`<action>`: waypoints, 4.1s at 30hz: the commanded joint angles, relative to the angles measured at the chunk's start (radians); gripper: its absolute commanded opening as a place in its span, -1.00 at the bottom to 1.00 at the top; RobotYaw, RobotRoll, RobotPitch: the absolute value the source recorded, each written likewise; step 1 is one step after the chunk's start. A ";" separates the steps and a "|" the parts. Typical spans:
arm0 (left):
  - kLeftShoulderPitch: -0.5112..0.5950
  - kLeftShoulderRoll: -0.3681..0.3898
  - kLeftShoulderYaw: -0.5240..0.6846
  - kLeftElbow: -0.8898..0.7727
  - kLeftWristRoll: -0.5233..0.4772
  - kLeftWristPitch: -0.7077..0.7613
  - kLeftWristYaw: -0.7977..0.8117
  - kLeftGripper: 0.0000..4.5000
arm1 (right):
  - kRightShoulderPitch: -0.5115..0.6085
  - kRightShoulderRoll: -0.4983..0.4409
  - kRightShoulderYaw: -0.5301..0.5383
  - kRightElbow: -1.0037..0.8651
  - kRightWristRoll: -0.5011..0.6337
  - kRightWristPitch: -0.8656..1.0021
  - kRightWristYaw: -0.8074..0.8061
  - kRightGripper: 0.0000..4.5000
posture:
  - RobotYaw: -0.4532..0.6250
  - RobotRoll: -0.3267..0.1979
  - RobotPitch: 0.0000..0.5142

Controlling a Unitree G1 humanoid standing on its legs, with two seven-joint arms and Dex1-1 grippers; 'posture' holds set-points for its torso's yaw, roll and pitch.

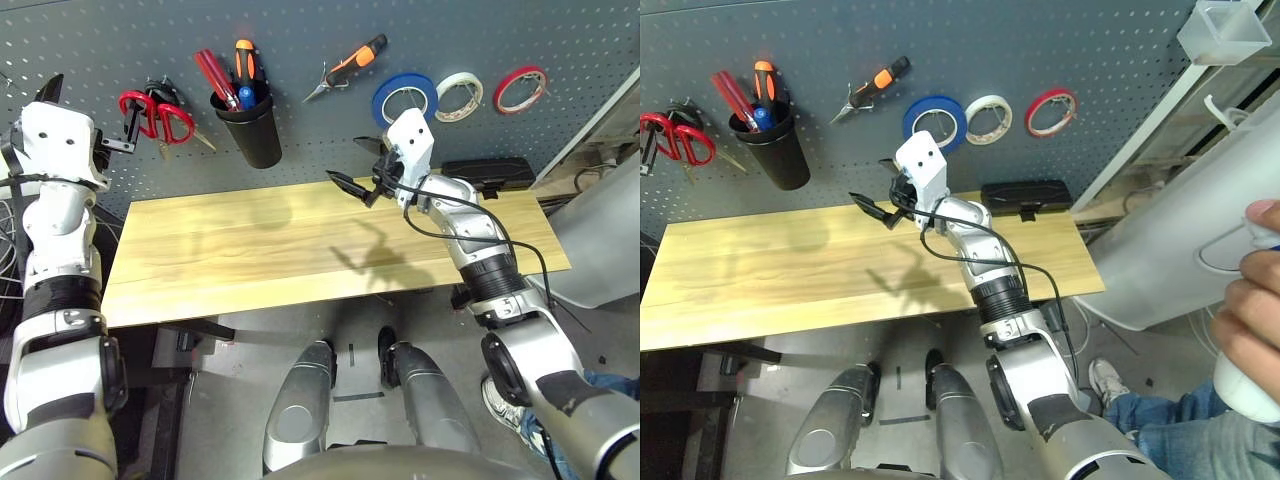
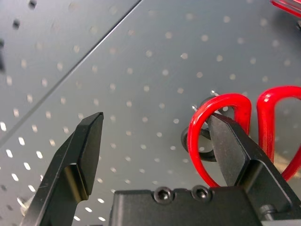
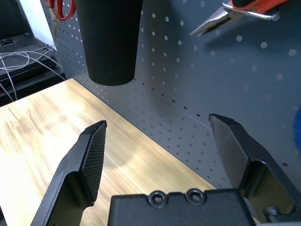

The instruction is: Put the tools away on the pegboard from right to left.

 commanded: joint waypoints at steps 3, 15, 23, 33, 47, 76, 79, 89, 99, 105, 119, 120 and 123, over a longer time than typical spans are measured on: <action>0.023 0.035 -0.083 0.009 0.092 0.017 -0.018 0.99 | 0.014 0.002 0.004 0.006 0.003 0.001 0.002 1.00 | 0.09 0.25 -0.03; 0.088 0.089 -0.135 -0.098 0.054 0.187 -0.239 0.99 | 0.025 -0.004 0.005 -0.004 0.001 0.006 0.001 1.00 | 0.08 0.25 0.00; 0.083 0.123 -0.112 -0.186 0.010 0.354 -0.319 0.99 | 0.038 -0.006 0.010 -0.014 -0.001 0.007 0.003 1.00 | 0.10 0.25 -0.01; 0.034 0.196 -0.125 -0.383 0.012 0.593 -0.435 0.99 | 0.049 -0.012 0.016 -0.023 -0.002 0.003 0.014 1.00 | 0.11 0.25 -0.05; -0.074 0.188 -0.082 -0.371 -0.025 0.740 -0.455 0.99 | 0.012 0.057 0.008 -0.212 0.111 0.033 0.082 1.00 | 0.13 0.25 -0.06; -0.095 0.177 0.058 -0.462 -0.169 1.238 -0.305 0.99 | -0.046 0.075 0.051 -0.229 0.134 0.066 0.097 1.00 | 0.18 0.25 -0.07; -0.064 0.151 0.077 -0.458 -0.180 1.230 -0.287 0.99 | -0.046 0.079 0.046 -0.212 0.128 0.061 0.085 1.00 | 0.18 0.25 -0.07; 0.100 0.030 0.101 -0.467 -0.207 1.196 -0.232 0.99 | -0.016 0.076 -0.010 -0.061 0.095 0.050 -0.045 1.00 | 0.14 0.25 -1.00; 0.219 -0.100 0.084 -0.490 -0.210 1.142 -0.188 0.99 | 0.076 0.054 -0.068 0.081 0.056 0.013 -0.174 1.00 | 0.14 0.25 -1.00; 0.257 -0.154 0.075 -0.483 -0.203 1.091 -0.156 0.99 | 0.098 0.039 -0.130 0.131 0.073 0.027 -0.243 1.00 | 0.12 0.25 -1.00; 0.206 -0.157 0.062 -0.439 -0.193 1.058 -0.144 0.99 | 0.063 0.027 -0.137 0.168 0.072 0.008 -0.246 1.00 | 0.12 0.25 -1.00; 0.208 -0.160 0.061 -0.442 -0.194 1.057 -0.142 0.99 | 0.065 0.026 -0.137 0.167 0.072 0.009 -0.248 1.00 | 0.13 0.25 -1.00; 0.223 -0.174 0.058 -0.451 -0.200 1.049 -0.133 0.99 | 0.080 0.026 -0.141 0.166 0.069 0.020 -0.266 1.00 | 0.13 0.25 -1.00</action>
